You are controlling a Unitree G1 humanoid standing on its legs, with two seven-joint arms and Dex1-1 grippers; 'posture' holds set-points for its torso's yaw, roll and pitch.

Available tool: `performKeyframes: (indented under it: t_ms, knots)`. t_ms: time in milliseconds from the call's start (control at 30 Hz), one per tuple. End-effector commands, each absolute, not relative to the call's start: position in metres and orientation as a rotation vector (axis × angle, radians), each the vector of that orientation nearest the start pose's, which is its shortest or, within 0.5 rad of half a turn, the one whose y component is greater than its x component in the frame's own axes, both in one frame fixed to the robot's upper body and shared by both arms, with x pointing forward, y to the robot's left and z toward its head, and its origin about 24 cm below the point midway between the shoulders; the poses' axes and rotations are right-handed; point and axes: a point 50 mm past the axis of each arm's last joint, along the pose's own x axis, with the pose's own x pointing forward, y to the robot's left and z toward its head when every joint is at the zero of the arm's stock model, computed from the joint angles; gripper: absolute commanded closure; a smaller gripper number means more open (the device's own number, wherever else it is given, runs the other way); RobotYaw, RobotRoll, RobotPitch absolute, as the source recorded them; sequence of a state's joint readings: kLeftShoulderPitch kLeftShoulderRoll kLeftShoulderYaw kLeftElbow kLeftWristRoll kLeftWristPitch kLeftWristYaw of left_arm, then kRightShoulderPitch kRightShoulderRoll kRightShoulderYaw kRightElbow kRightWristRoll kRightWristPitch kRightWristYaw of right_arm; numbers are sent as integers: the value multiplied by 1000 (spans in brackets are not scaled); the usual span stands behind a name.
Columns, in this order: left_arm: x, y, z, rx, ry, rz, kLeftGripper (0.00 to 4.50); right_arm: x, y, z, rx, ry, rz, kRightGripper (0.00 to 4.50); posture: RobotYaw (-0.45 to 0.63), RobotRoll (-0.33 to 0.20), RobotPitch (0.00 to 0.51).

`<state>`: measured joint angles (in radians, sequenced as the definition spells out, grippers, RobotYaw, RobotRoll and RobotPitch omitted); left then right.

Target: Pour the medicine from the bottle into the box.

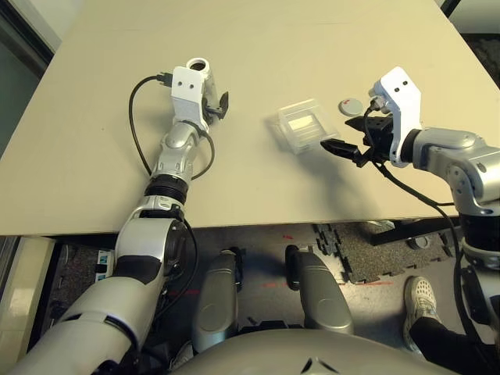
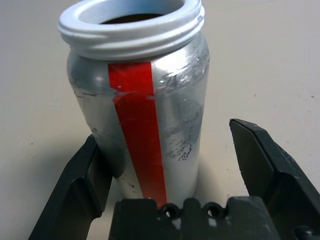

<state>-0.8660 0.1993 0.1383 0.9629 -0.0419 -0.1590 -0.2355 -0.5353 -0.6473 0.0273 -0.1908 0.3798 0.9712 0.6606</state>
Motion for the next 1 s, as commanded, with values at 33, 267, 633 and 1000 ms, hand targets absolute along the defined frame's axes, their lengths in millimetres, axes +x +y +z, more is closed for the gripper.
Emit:
performKeyframes:
  t_ms: [33,267,633,1000]
  knots:
    - [392,164,111,79,-43,-209,33,299,-190,169,-220,380,690,0,0,0,204]
    - [380,167,109,82,-83,-196,33,295,-190,173,-213,376,709,0,16,0,212]
    - [344,183,110,69,-137,-125,33,285,-207,183,-94,338,682,0,61,0,225]
    - [327,237,121,10,-174,65,33,311,-275,172,62,92,58,0,64,0,259]
